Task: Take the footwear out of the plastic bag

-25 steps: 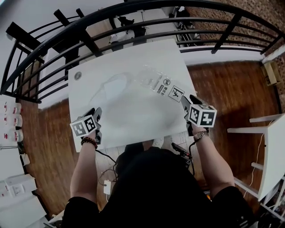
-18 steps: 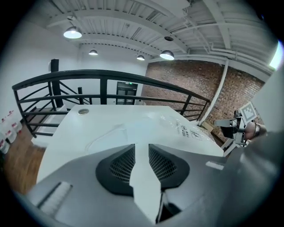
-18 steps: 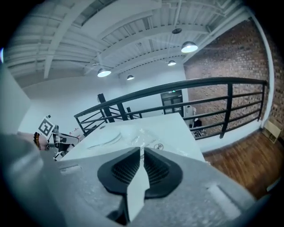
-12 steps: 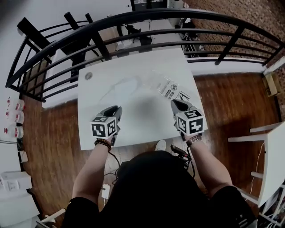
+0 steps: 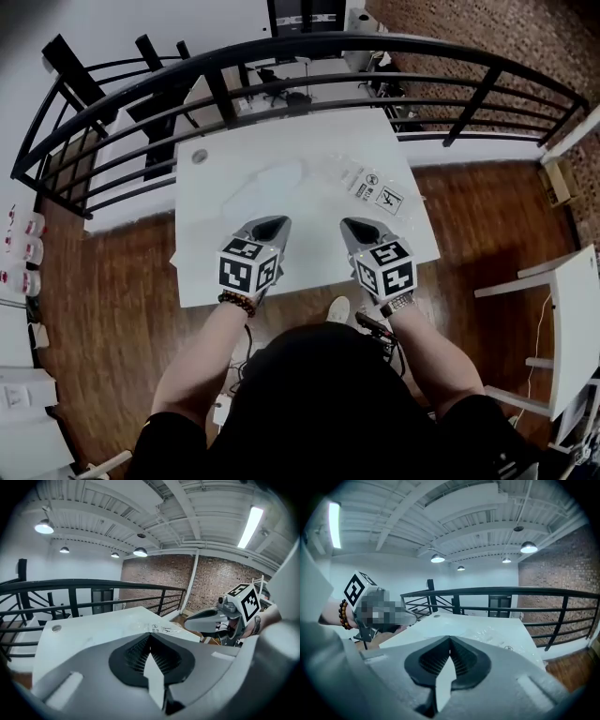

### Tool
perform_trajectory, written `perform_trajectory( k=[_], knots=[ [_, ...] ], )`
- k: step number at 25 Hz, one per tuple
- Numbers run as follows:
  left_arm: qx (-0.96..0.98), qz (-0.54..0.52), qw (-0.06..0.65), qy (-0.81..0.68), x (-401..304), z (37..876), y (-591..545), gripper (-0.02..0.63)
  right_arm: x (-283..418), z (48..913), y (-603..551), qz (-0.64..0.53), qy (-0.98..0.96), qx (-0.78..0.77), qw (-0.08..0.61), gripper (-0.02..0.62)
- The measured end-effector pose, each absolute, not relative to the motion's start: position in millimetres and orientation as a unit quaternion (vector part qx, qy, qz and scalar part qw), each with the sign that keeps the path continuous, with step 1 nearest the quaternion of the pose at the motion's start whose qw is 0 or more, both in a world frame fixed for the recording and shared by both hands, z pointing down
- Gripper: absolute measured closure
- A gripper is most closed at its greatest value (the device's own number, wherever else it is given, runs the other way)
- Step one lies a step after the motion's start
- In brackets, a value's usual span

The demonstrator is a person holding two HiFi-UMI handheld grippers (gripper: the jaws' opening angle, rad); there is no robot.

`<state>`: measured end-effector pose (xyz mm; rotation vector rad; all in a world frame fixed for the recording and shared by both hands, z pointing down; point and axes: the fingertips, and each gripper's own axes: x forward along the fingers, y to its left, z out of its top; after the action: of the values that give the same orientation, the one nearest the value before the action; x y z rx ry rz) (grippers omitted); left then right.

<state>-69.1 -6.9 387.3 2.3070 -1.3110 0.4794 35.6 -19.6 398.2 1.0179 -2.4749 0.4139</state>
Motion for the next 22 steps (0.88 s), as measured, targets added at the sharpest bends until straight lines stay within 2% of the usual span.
perform_trajectory(
  k=[8,22],
  knots=[
    [0.865,0.164,0.171,-0.443,-48.8,361.3,43.2,0.589,20.9,378.9,41.2,0.135,-0.893,0.384,0.191,0.603],
    [0.874,0.134,0.150,-0.443,-10.0,336.4,82.4,0.589,31.1,344.1,82.6,0.113,-0.905,0.375,0.167,0.603]
  ],
)
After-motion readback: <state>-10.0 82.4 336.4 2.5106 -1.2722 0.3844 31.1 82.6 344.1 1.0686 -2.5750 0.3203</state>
